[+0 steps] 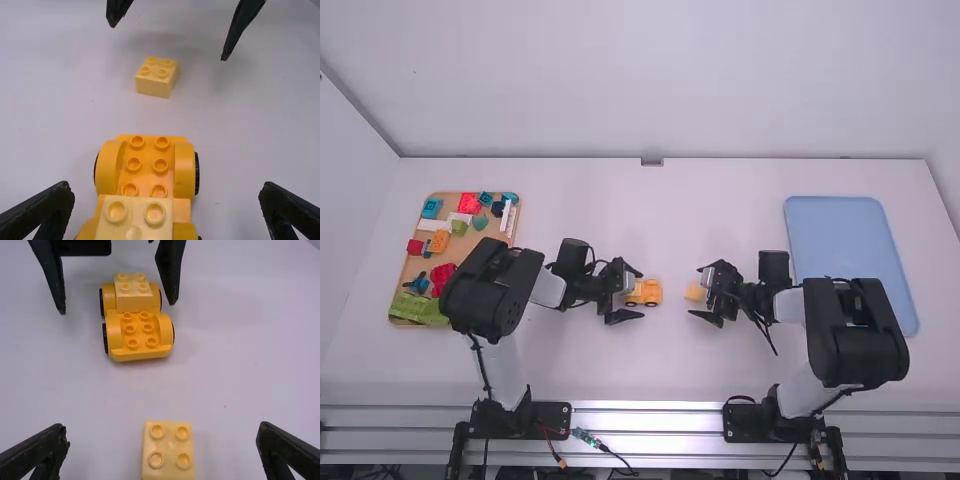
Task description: Assemble lego blocks to make yellow taxi
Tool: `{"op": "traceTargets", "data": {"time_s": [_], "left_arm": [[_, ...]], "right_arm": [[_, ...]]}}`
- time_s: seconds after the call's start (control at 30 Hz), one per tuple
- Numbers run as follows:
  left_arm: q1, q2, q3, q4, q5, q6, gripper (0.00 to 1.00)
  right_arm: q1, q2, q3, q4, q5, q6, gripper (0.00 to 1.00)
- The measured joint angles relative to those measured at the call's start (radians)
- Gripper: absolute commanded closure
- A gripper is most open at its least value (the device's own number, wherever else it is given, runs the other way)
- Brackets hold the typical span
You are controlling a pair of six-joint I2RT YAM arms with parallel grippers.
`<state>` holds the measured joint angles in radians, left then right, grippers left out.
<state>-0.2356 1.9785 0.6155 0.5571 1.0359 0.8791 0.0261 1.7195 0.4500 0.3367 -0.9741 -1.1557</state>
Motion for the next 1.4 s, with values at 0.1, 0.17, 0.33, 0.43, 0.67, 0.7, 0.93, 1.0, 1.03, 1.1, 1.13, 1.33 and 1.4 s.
{"op": "traceTargets", "data": {"time_s": [0.1, 0.17, 0.33, 0.43, 0.67, 0.7, 0.93, 1.0, 1.03, 1.1, 1.13, 1.33, 1.4], "left_arm": [[0.0, 0.073, 0.042, -0.005, 0.031, 0.0, 0.01], [0.0, 0.1, 0.062, -0.009, 0.048, 0.0, 0.01], [0.0, 0.112, 0.089, -0.038, 0.064, 0.004, 0.07], [0.0, 0.112, 0.091, -0.019, 0.063, 0.004, 0.21], [0.0, 0.112, 0.034, 0.119, 0.058, 0.003, 0.31], [0.0, 0.112, 0.029, 0.127, 0.058, 0.003, 0.31], [0.0, 0.112, -0.007, 0.182, 0.041, 0.003, 0.42], [0.0, 0.112, -0.005, 0.171, 0.042, 0.0, 0.43], [0.0, 0.112, 0.004, 0.15, 0.049, -0.004, 0.44], [0.0, 0.112, 0.027, 0.103, 0.056, -0.004, 0.48], [0.0, 0.112, 0.031, 0.095, 0.056, -0.003, 0.48], [0.0, 0.112, 0.085, -0.021, 0.064, 0.028, 0.51], [0.0, 0.112, 0.092, -0.033, 0.064, 0.031, 0.51]], "right_arm": [[0.0, 0.0, 0.0, -0.001, 0.0, 0.0, 0.01], [0.0, 0.0, 0.0, -0.001, 0.0, 0.0, 0.01], [0.0, 0.0, -0.001, -0.002, 0.001, 0.0, 0.04], [0.0, 0.0, -0.001, -0.003, 0.002, 0.001, 0.07], [0.0, 0.0, -0.018, -0.002, 0.016, 0.013, 0.09], [0.0, 0.0, -0.018, -0.002, 0.016, 0.014, 0.09], [0.0, 0.0, -0.018, 0.001, 0.031, 0.024, 0.12], [0.0, 0.007, -0.018, 0.014, 0.033, 0.026, 0.13], [0.0, 0.024, -0.018, 0.03, 0.035, 0.026, 0.13], [0.0, 0.063, -0.018, 0.079, 0.035, 0.027, 0.14], [0.0, 0.07, -0.018, 0.089, 0.034, 0.027, 0.13], [0.0, 0.179, -0.01, 0.121, 0.007, 0.028, 0.18], [0.0, 0.197, 0.009, 0.095, 0.005, 0.029, 0.21]]}}
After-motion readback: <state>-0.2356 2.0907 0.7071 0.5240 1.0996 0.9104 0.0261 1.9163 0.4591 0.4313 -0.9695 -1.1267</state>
